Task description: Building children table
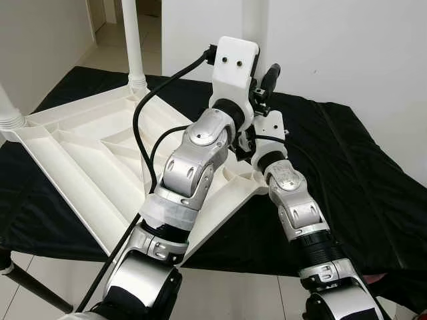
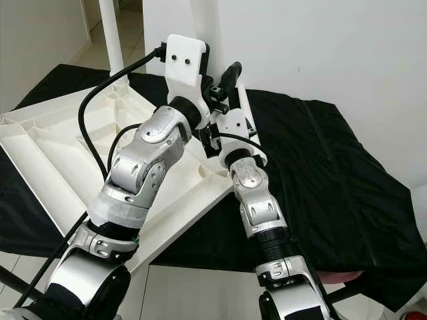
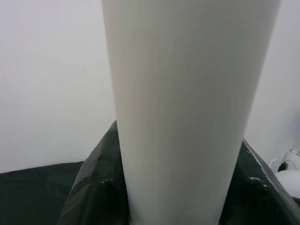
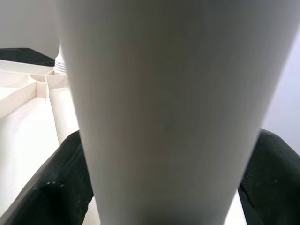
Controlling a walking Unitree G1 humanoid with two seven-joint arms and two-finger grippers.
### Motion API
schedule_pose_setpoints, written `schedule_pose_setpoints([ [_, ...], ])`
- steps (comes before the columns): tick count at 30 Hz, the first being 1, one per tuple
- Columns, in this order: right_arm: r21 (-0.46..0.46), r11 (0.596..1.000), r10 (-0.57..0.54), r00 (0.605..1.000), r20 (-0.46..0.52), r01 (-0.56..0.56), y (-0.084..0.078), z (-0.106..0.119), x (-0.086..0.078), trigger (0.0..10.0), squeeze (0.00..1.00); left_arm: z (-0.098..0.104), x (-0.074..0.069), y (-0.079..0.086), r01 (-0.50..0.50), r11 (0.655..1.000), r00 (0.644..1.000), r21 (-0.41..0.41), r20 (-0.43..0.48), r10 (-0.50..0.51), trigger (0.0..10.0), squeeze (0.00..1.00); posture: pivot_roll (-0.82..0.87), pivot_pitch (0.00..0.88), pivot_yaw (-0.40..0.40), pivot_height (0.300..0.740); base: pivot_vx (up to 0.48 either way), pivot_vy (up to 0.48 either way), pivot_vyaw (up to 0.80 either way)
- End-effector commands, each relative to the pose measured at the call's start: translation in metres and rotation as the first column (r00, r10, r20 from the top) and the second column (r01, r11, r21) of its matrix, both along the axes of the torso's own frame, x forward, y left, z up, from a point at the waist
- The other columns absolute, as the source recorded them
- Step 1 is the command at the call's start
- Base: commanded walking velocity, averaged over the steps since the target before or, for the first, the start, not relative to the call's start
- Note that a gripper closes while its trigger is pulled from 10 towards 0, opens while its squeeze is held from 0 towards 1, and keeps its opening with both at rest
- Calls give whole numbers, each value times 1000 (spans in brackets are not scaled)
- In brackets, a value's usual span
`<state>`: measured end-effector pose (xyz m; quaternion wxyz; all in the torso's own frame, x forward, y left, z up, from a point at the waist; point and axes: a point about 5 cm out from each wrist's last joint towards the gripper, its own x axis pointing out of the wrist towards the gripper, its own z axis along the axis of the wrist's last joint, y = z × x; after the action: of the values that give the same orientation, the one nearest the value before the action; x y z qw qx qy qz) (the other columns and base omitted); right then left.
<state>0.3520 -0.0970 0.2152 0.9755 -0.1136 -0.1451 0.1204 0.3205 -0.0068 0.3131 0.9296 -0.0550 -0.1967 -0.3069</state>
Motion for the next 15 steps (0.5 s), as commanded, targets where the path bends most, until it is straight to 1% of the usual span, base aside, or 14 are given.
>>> schedule_pose_setpoints([
  [1,-8,1000,-16,1000,9,16,-3,1,2,8039,0,3,-8,-12,50,999,999,-22,4,-50,10000,0,17,0,-121,740,0,0,0],
  [2,-6,1000,-9,1000,15,9,-2,2,2,8745,0,3,-8,-12,49,999,999,-21,4,-49,10000,0,17,0,-121,740,0,0,0],
  [3,-5,1000,-4,1000,23,4,-1,4,2,8314,0,2,-8,-12,49,999,999,-21,3,-49,10000,0,17,0,-121,740,0,0,0],
  [4,-5,1000,-4,1000,23,4,-1,4,2,8314,0,2,-8,-12,49,999,999,-21,3,-49,10000,0,17,0,-121,740,0,0,0],
  [6,-2,1000,1,1000,29,-1,1,6,2,8824,0,2,-8,-12,48,999,999,-19,2,-48,10000,0,17,0,-121,740,0,0,0],
  [8,0,1000,2,1000,30,-2,1,6,2,8824,0,2,-8,-12,48,999,999,-19,2,-48,10000,0,17,0,-121,740,0,0,0],
  [9,5,1000,3,1000,31,-3,2,6,2,7490,0,2,-8,-11,48,999,999,-19,1,-48,10000,0,17,0,-121,740,0,0,0],
  [11,9,1000,6,999,34,-6,3,7,2,7373,0,2,-8,-11,47,999,999,-19,0,-47,10000,0,16,0,-120,740,0,0,0],
  [12,11,1000,8,999,35,-9,3,7,2,4902,0,2,-8,-11,47,999,999,-19,1,-47,10000,0,17,0,-120,740,0,0,0],
  [13,11,1000,8,999,35,-9,3,7,2,4902,0,2,-8,-11,47,999,999,-19,1,-47,10000,0,17,0,-120,740,0,0,0],
  [15,11,1000,9,999,36,-9,3,7,1,3333,0,2,-7,-11,46,999,999,-19,1,-46,10000,0,16,0,-119,740,0,0,0],
])
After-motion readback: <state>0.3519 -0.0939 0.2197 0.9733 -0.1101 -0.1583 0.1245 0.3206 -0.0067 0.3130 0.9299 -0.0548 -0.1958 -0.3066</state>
